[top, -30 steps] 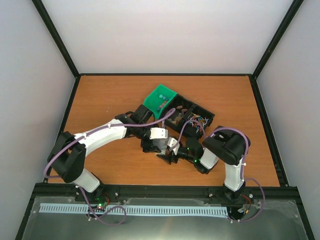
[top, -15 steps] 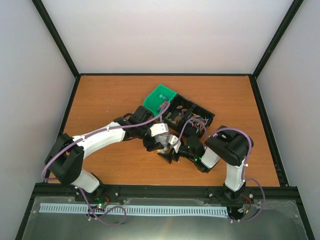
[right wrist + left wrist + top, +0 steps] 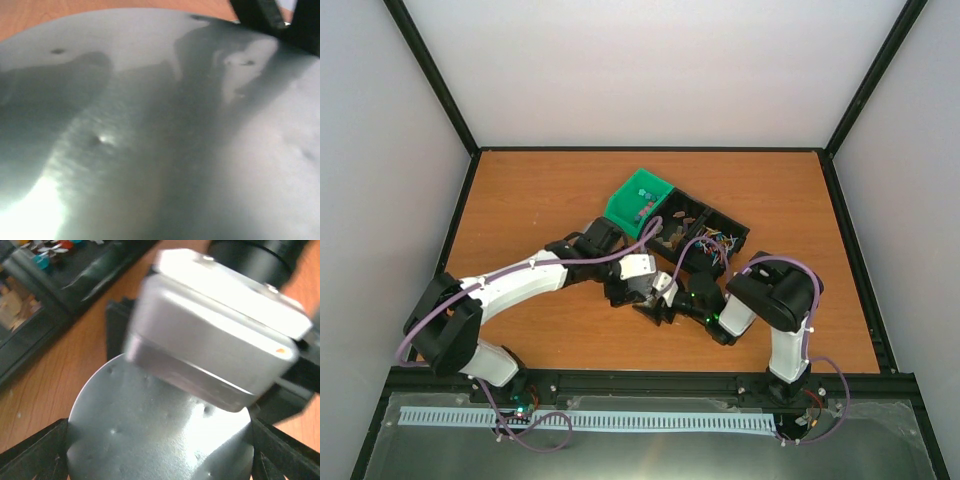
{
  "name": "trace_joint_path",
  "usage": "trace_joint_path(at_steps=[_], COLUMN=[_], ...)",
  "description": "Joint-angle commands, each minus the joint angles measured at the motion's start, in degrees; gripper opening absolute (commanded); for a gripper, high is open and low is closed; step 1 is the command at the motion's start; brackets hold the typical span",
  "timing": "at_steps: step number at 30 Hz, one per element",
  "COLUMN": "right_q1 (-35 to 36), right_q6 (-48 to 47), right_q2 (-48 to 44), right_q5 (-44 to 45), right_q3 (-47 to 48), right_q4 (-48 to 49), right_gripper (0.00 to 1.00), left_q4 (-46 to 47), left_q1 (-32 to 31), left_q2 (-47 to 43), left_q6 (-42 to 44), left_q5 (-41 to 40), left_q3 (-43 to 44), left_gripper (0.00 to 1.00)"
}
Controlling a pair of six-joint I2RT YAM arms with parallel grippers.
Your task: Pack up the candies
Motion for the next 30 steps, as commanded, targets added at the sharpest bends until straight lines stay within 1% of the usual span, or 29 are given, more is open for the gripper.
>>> trace_joint_path(at_steps=[1, 3, 5, 8, 10, 11, 12, 13, 15, 17, 18, 20, 23, 27, 30], right_q1=[-0.1, -0.1, -0.2, -0.6, -0.8, -0.8, -0.8, -0.7, -0.7, -0.4, -0.2, 0.4, 1.2, 1.2, 1.1], right_q6=[-1.6, -2.4, -3.3, -3.8, -3.8, -3.6, -3.3, -3.0, -2.5, -1.9, -1.6, -1.0, 0.6, 1.7, 1.2], right_q2=[0.1, -0.1, -0.4, -0.7, -0.7, -0.8, -0.8, -0.8, -1.0, -1.1, -1.2, -1.0, -0.1, 0.5, 0.8], right_q5=[-4.1, -5.7, -7.2, -8.9, -9.0, -8.4, -7.5, -6.2, -3.9, -1.3, -0.3, 1.5, 5.0, 6.2, 4.7], right_q3=[-1.0, -1.3, -1.4, -1.4, -1.3, -1.3, -1.2, -1.0, -0.7, -0.5, -0.3, 0.0, 1.2, 1.9, 1.6], right_q4=[3.5, 3.7, 3.8, 3.7, 3.7, 3.7, 3.7, 3.7, 3.5, 3.6, 3.5, 3.1, 1.7, 1.5, 2.2], right_gripper=[0.79, 0.71, 0.66, 0.63, 0.64, 0.67, 0.73, 0.81, 0.94, 1.0, 1.0, 1.0, 0.98, 0.88, 0.77], left_q4=[-19.6, -23.0, -26.5, -29.4, -29.0, -27.5, -24.8, -22.2, -15.6, -10.2, -8.1, -5.0, -4.1, -2.3, -3.8], left_q1=[-0.3, 0.1, 0.3, 0.6, 0.9, 1.3, 1.8, 2.4, 2.9, 3.0, 2.9, 2.7, 1.5, 0.1, 0.1], left_q2=[2.4, 3.8, 4.9, 5.4, 5.2, 5.1, 4.9, 4.7, 4.0, 3.2, 2.9, 2.3, 1.8, -0.6, -1.7], left_q6=[27.0, 31.8, 35.8, 39.8, 40.2, 38.2, 33.9, 29.2, 16.7, 5.5, -0.4, -7.5, -13.4, -13.8, -9.2], left_q5=[5.2, 6.4, 7.4, 8.0, 7.8, 7.6, 7.4, 6.9, 4.9, 1.7, 0.4, -1.4, -2.9, -2.3, 0.2], left_q3=[0.6, 2.4, 3.9, 4.4, 4.0, 3.6, 3.4, 3.2, 2.8, 2.1, 1.7, 0.7, -0.6, -3.5, -4.2], left_gripper=[0.72, 0.72, 0.72, 0.72, 0.72, 0.72, 0.71, 0.7, 0.7, 0.7, 0.7, 0.7, 0.7, 0.7, 0.7])
